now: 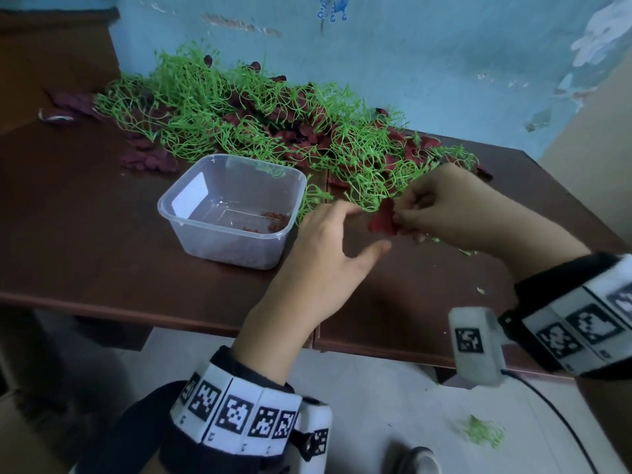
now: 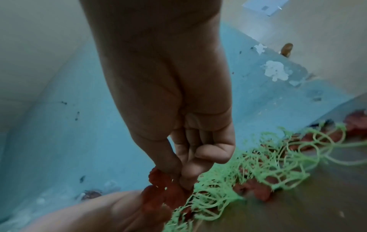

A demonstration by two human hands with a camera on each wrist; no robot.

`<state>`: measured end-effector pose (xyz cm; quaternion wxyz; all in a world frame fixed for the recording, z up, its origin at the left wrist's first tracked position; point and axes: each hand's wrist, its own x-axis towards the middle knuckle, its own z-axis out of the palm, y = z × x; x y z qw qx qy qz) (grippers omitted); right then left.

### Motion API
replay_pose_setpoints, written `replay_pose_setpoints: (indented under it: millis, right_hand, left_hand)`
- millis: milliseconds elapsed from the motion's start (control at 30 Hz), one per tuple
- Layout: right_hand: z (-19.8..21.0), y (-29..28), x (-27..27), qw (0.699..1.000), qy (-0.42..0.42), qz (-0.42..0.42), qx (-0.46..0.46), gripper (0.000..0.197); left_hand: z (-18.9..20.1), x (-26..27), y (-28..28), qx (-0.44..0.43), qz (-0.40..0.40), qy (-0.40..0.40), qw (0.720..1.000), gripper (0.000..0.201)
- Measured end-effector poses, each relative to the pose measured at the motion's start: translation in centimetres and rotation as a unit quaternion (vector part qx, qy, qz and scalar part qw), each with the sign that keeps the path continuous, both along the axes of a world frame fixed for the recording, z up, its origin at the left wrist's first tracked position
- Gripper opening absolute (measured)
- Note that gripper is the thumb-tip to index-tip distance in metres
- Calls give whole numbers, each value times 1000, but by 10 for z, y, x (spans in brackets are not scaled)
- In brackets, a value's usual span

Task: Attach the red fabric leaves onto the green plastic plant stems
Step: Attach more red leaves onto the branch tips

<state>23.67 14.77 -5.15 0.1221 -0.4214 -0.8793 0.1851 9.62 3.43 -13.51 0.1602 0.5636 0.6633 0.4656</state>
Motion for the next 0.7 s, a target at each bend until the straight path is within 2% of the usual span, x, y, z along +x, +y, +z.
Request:
replay_pose_setpoints:
  millis: [67, 167, 233, 300, 367, 500, 633, 700]
  right_hand:
    - [-4, -18, 3, 998, 47, 14, -32, 15]
    - [-13, -40, 10, 992, 103, 9, -70, 14]
    - [-23, -51, 14, 982, 159, -4, -102, 11]
    - [-34, -60, 17, 954, 257, -28, -149, 5]
    - [-43, -67, 21, 927, 336, -42, -160, 8]
    - [-54, -75, 30, 913, 381, -30, -146, 8]
    - [-63, -76, 36, 890, 426, -28, -157, 3]
    - [-66, -75, 38, 881, 444, -29, -161, 3]
  left_hand:
    - [4, 3, -2, 20, 4, -61, 998, 47]
    - [5, 5, -2, 59, -6, -166, 984, 23]
    - [5, 4, -4, 67, -17, -219, 973, 16]
    - [4, 4, -7, 69, -22, -250, 966, 16]
    - [2, 6, -11, 67, -21, -293, 953, 17]
    - [-4, 14, -17, 55, -18, -359, 932, 19]
    - [-9, 20, -16, 44, -9, -367, 929, 17]
    - [-10, 21, -15, 33, -23, -391, 920, 16]
